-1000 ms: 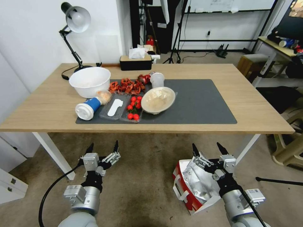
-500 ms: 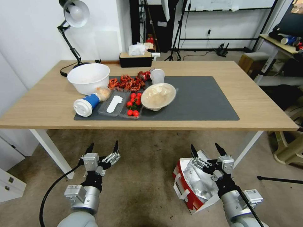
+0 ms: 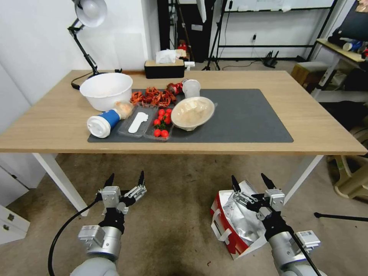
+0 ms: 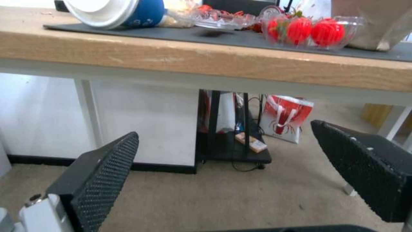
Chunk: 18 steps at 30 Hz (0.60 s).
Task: Pick up the food delivery bag from the floor and place it on the table.
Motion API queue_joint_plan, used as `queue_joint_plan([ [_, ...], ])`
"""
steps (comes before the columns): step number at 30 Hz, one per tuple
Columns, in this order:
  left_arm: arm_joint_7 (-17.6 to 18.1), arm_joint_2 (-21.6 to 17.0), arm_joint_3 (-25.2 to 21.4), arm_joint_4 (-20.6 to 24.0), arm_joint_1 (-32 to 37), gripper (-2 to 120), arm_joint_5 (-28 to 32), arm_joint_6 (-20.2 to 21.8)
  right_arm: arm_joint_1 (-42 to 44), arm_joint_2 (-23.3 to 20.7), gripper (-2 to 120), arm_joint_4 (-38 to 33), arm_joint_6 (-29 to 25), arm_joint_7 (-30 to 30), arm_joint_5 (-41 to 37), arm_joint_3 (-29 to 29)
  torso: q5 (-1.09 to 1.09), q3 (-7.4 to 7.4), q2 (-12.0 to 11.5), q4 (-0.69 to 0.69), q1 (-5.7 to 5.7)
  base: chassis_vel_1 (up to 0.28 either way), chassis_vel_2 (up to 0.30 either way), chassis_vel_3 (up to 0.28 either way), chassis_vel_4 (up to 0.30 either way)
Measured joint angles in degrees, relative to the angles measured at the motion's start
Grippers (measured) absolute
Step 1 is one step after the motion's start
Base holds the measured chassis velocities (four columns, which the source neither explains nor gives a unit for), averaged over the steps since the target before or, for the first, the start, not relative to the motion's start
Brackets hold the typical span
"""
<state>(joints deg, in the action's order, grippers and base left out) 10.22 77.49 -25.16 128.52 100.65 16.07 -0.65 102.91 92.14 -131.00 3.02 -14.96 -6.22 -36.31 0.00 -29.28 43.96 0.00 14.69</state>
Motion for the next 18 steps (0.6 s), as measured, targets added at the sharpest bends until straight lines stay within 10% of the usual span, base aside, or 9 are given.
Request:
queue_joint_plan([
  [18, -0.1, 0.1, -0.1, 0.1, 0.0, 100, -0.2, 0.0, -0.2, 0.0, 100, 0.0, 0.1, 0.0, 0.0, -0.1, 0.0, 2.67, -4.5, 0.0, -1.83, 0.0, 0.0, 0.0, 0.0],
])
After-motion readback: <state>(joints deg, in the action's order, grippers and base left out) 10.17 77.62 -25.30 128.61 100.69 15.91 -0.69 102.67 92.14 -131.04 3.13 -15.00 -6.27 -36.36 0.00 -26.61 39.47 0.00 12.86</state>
